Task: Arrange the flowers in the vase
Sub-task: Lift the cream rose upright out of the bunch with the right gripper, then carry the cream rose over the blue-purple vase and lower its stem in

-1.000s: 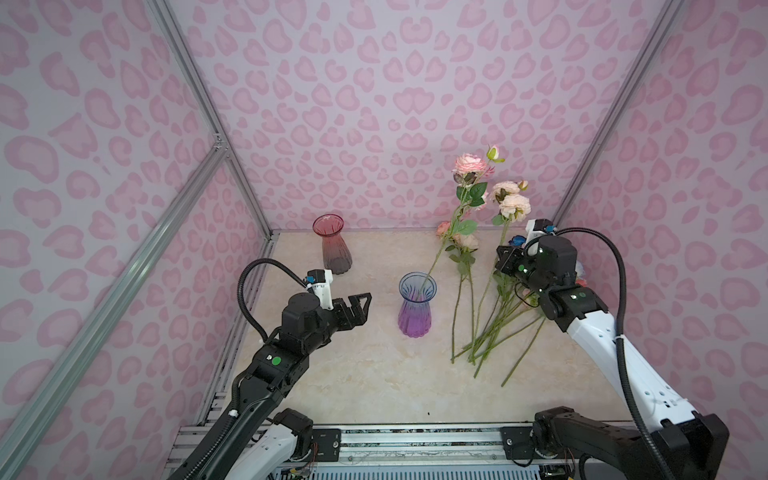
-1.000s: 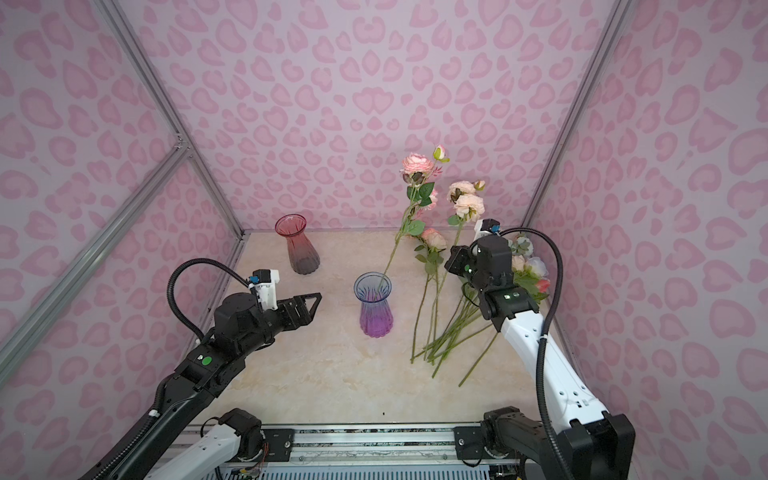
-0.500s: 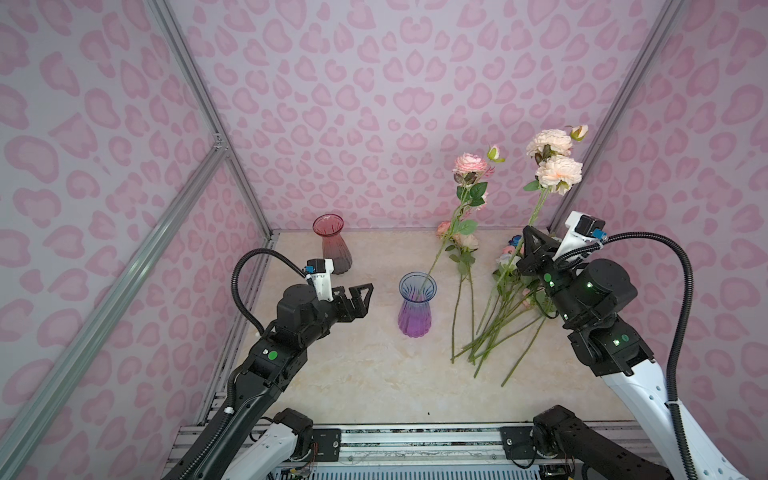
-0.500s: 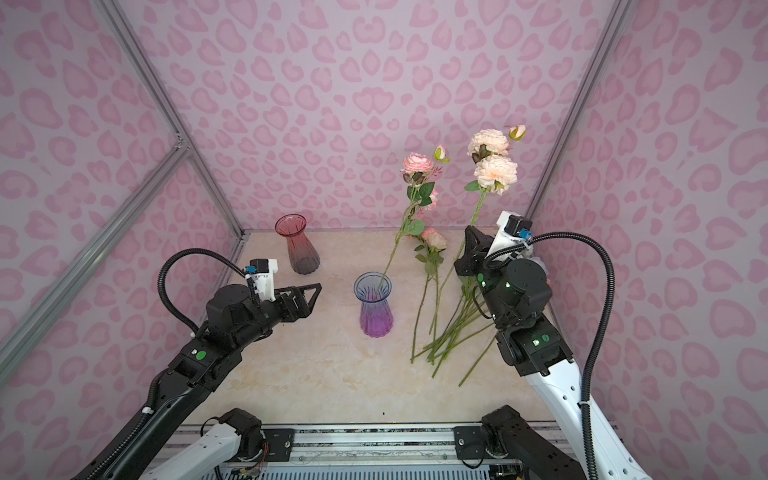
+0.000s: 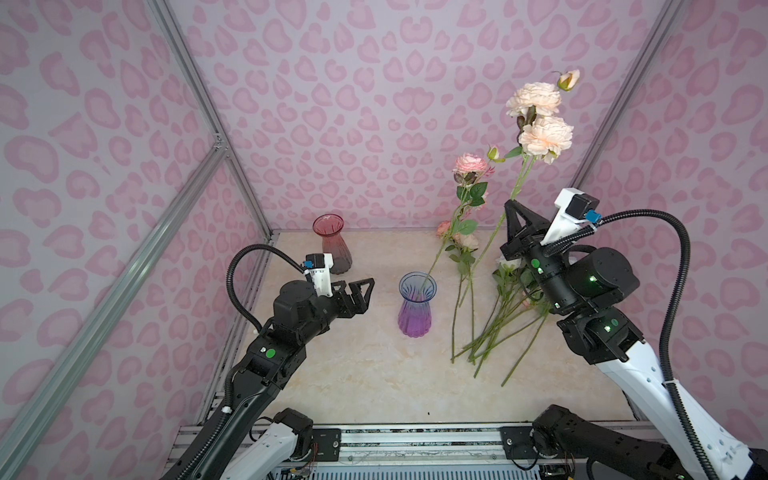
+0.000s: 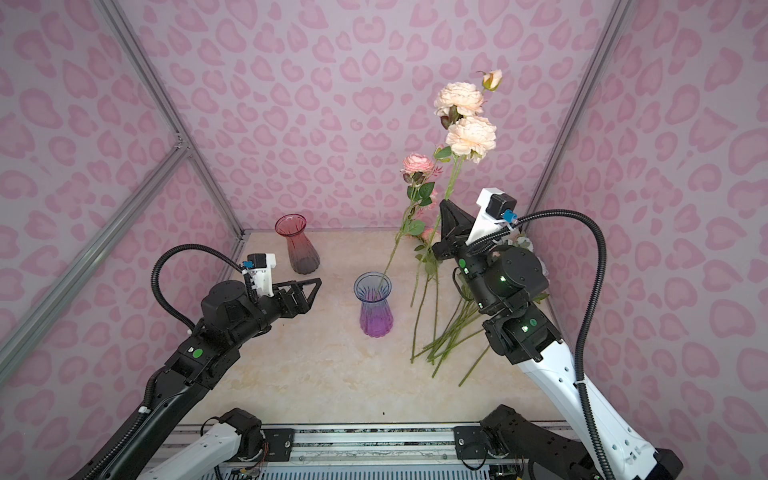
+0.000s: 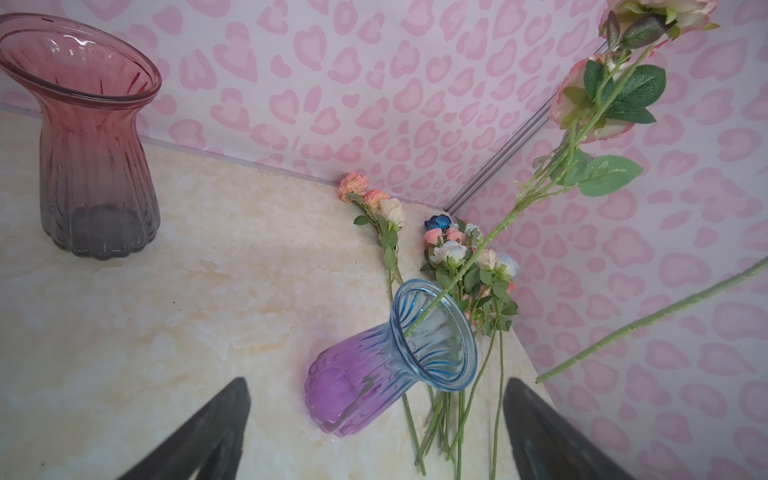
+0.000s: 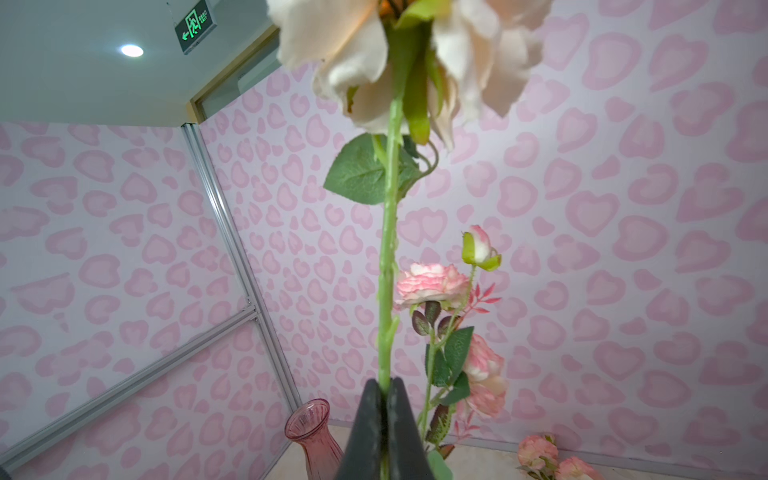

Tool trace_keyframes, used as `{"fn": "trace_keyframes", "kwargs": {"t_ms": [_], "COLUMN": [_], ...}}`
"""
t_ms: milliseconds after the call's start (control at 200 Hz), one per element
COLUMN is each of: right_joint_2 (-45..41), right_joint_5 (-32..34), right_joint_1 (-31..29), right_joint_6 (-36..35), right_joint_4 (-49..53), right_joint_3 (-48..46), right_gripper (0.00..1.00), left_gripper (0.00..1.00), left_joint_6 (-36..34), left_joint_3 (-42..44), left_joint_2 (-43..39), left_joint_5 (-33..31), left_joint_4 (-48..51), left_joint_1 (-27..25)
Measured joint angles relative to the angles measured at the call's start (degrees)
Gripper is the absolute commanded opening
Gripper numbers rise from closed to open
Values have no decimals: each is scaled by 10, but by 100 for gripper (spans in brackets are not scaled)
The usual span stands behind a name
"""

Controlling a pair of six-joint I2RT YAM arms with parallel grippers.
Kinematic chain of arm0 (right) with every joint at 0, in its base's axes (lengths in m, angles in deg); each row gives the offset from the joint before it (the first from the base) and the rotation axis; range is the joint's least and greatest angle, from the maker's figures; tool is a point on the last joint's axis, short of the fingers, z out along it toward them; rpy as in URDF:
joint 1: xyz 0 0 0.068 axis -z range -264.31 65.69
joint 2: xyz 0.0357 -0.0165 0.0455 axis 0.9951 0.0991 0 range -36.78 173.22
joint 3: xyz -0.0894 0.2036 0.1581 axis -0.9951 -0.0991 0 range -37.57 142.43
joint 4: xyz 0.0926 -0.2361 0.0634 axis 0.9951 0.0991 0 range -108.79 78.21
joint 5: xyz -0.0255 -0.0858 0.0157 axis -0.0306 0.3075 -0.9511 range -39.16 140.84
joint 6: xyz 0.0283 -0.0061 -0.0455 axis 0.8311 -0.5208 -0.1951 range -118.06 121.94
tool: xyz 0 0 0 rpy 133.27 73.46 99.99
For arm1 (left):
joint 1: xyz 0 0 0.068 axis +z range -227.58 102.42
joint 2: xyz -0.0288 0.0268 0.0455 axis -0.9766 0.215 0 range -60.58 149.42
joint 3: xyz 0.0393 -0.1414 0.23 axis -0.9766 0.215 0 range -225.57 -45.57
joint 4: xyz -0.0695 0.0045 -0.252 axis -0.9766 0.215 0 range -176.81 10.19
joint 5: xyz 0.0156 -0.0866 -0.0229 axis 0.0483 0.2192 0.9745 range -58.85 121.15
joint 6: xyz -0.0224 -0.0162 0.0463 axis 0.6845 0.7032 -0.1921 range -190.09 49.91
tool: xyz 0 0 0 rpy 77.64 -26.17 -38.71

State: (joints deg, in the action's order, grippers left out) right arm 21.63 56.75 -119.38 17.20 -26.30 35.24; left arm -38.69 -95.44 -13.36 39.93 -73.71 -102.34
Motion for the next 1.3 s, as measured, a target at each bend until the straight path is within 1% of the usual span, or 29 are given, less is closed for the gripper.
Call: {"fn": "trace_keyframes", "kwargs": {"t_ms": [175,255,350,525,710,910,1120,1305], "right_joint_2": [57,80,109,170,202,207,206,217], "right_joint_5": [-4,-14,-12,-12,-12,-13,1,5], "right_joint_1": [-61,-78,-86,-89,-90,-92,-103,-109], "right_joint_6": [-15,-24,-33,-56,-76,-83,-72,-58], "right_joint_4": [-38,-65,-84,-89,-89,-75,-58,-52], "right_joint_3": [50,56,60,87,100,31,-53,-84], "right_gripper": [0,0,0,0,0,0,4,5], "left_gripper": [96,96,96,96,96,96,96,96], "left_joint_6": [0,0,0,5,7,6,6,7], "left_joint_3": [0,2,9,23,33,43,52,52], "left_joint_2": [-12,-17,-23,-31,-32,-38,-37,-29], "left_joint_5": [3,3,4,5,9,9,9,9], "left_joint_4": [0,-4,-4,-4,-4,-4,-4,-5], "left_joint_1": [0,0,0,0,0,0,0,0]}}
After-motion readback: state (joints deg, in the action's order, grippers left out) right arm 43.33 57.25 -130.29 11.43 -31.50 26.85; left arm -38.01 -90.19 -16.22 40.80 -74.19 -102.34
